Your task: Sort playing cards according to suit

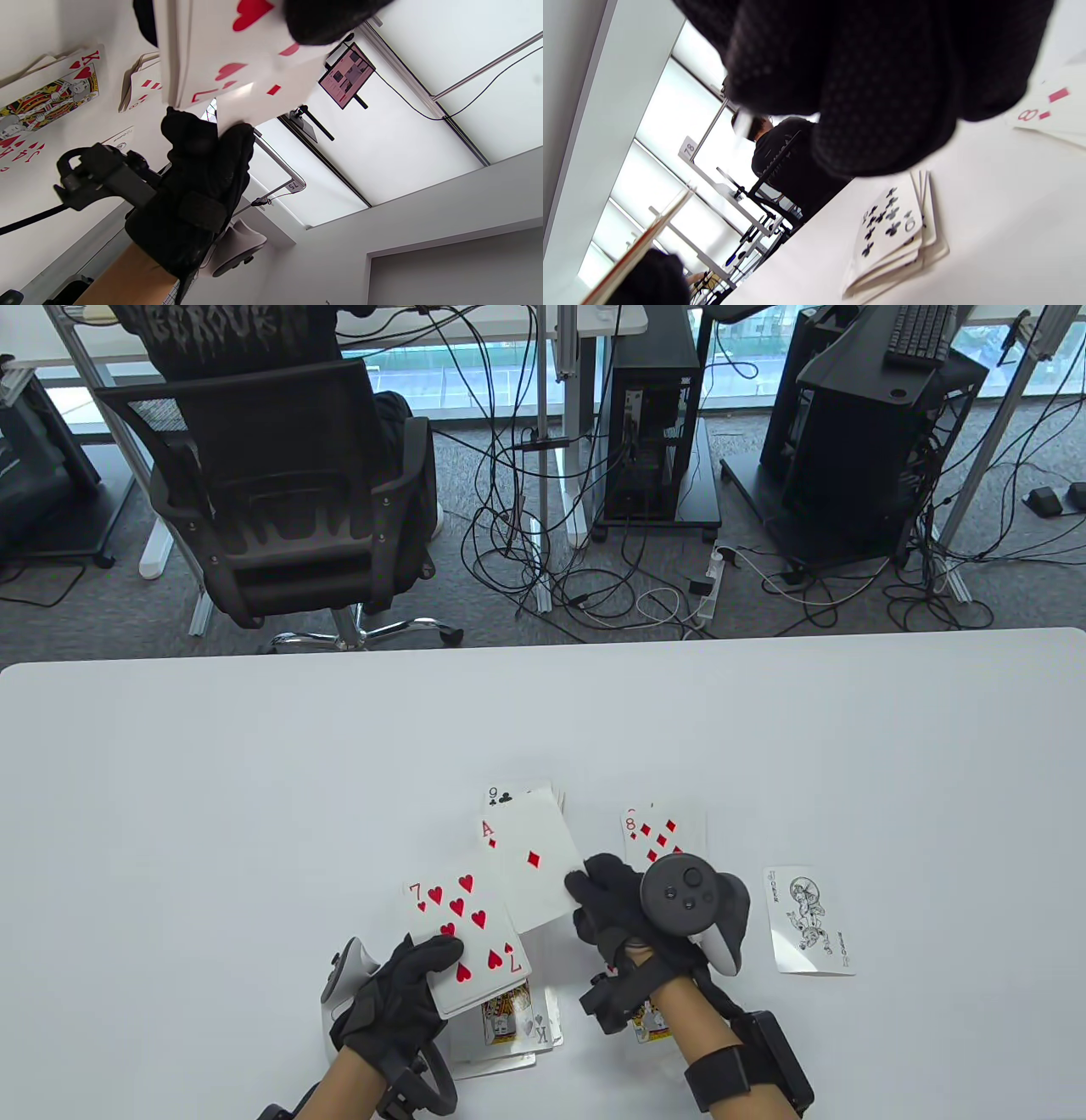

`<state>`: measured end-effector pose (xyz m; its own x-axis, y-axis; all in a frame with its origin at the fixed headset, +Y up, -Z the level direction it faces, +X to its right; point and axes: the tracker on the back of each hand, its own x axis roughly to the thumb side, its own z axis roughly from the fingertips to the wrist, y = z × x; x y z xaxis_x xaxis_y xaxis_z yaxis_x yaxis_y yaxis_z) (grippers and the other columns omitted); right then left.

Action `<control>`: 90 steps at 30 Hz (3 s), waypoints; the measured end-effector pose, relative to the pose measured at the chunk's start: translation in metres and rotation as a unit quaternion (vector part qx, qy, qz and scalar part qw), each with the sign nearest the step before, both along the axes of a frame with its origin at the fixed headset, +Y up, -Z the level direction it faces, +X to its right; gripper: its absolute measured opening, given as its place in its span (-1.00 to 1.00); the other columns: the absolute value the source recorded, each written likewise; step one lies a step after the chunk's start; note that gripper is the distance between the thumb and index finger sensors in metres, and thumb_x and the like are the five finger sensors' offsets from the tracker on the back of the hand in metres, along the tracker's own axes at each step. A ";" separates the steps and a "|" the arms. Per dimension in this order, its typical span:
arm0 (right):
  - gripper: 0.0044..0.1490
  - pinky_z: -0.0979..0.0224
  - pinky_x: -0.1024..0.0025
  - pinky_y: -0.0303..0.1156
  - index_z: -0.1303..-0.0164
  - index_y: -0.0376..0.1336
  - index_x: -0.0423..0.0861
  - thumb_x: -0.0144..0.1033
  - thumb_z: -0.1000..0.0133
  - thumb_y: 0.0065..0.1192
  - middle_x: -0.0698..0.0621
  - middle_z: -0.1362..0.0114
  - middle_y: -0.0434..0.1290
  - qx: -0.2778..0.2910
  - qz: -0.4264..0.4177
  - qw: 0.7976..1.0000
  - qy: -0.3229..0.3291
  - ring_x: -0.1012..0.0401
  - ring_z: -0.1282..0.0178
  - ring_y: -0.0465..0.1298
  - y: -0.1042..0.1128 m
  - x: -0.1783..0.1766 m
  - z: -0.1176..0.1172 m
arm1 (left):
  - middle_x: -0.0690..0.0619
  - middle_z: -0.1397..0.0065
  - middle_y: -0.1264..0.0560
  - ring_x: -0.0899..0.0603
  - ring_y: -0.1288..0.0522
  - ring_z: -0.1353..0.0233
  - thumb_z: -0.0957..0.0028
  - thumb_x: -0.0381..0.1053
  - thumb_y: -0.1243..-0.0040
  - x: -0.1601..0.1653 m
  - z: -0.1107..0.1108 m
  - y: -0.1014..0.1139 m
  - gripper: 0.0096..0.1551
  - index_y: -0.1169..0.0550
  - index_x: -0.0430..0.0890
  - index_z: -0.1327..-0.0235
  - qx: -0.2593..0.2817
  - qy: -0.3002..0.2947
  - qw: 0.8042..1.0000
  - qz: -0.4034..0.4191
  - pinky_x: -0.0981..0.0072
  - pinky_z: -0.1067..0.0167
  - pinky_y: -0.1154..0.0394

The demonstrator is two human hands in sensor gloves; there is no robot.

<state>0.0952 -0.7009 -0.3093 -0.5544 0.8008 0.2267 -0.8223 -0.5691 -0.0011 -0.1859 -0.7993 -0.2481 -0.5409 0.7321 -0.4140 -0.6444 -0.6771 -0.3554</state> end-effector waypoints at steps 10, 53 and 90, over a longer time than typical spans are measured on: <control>-0.51 0.14 0.01 0.58 0.08 0.34 -0.59 -0.42 -0.14 0.15 -0.03 0.45 0.58 -0.086 0.167 0.966 -0.178 0.07 0.54 0.64 -0.019 0.071 -0.029 | 0.13 -0.60 -0.22 -0.06 -0.40 -0.51 -0.32 0.03 -0.01 0.000 -0.001 0.001 -0.42 -0.10 0.12 -0.54 -0.001 0.003 1.000 0.008 0.09 -0.44 -0.37; -0.27 0.11 -0.05 0.55 0.00 0.29 -0.69 -0.21 -0.22 0.05 -0.13 0.37 0.60 0.069 0.211 0.975 0.029 -0.03 0.48 0.63 0.013 -0.034 0.020 | 0.12 -0.60 -0.21 -0.07 -0.39 -0.52 -0.34 0.06 0.01 0.000 -0.001 0.000 -0.42 -0.09 0.11 -0.55 0.001 0.000 1.000 0.003 0.08 -0.45 -0.35; -0.49 0.10 -0.02 0.57 0.07 0.32 -0.58 -0.38 -0.18 0.08 -0.06 0.37 0.59 0.062 -0.040 0.997 0.035 0.02 0.43 0.66 -0.026 -0.045 0.065 | 0.09 -0.60 -0.23 -0.11 -0.39 -0.51 -0.34 0.06 0.03 0.008 -0.002 0.003 -0.43 -0.10 0.12 -0.55 0.060 -0.056 0.997 -0.010 0.05 -0.44 -0.35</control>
<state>0.0506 -0.7268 -0.2438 -0.4690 0.8054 0.3624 -0.8659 -0.5002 -0.0088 -0.1778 -0.7959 -0.2498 -0.4805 0.7905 -0.3797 -0.6093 -0.6123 -0.5038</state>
